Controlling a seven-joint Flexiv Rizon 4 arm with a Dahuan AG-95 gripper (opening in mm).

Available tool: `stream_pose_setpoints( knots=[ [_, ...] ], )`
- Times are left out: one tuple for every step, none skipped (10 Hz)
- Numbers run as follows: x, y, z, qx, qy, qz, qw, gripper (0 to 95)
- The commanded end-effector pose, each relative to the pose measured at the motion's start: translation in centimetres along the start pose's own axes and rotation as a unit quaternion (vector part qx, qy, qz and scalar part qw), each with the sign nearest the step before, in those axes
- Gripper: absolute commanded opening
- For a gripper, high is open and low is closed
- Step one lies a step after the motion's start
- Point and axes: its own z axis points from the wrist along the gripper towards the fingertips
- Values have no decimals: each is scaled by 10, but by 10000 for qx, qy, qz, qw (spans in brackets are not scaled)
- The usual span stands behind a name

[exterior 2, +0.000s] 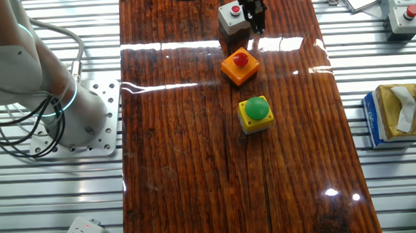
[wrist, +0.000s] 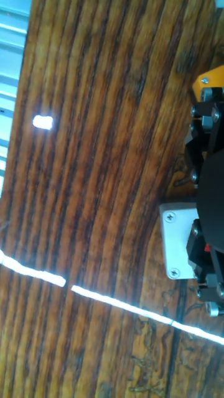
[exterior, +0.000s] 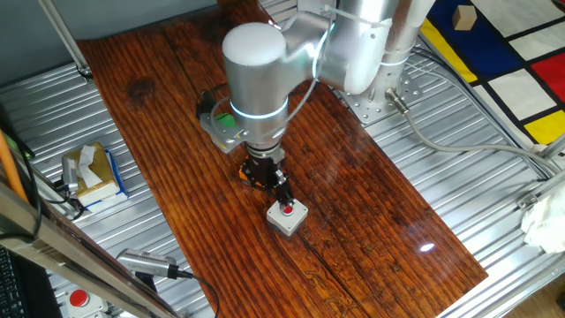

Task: Press three buttons from left to right in sequence

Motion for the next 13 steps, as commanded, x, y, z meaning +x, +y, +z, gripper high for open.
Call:
stream_pose_setpoints(
  knots=[
    [5, 3, -3, 237, -22, -61, 9997, 950],
    [11, 9, -1, 269, -53, -9, 9996, 950],
    [13, 11, -1, 328, -43, 6, 9995, 950],
    [13, 11, -1, 358, -23, 21, 9994, 950],
    [16, 12, -1, 399, -7, -9, 9992, 950],
    [19, 11, 0, 399, -19, -8, 9992, 950],
    [20, 11, 0, 407, -16, -12, 9992, 950],
    [22, 11, 0, 395, -19, 17, 9992, 950],
    [23, 11, 0, 399, -19, 15, 9992, 950],
    [23, 11, 0, 419, -12, 28, 9991, 950],
    [23, 11, 1, 445, -5, 58, 9990, 950],
    [23, 11, 1, 447, -6, 62, 9990, 950],
    [20, 10, 3, 460, -22, 77, 9989, 760]
  ],
)
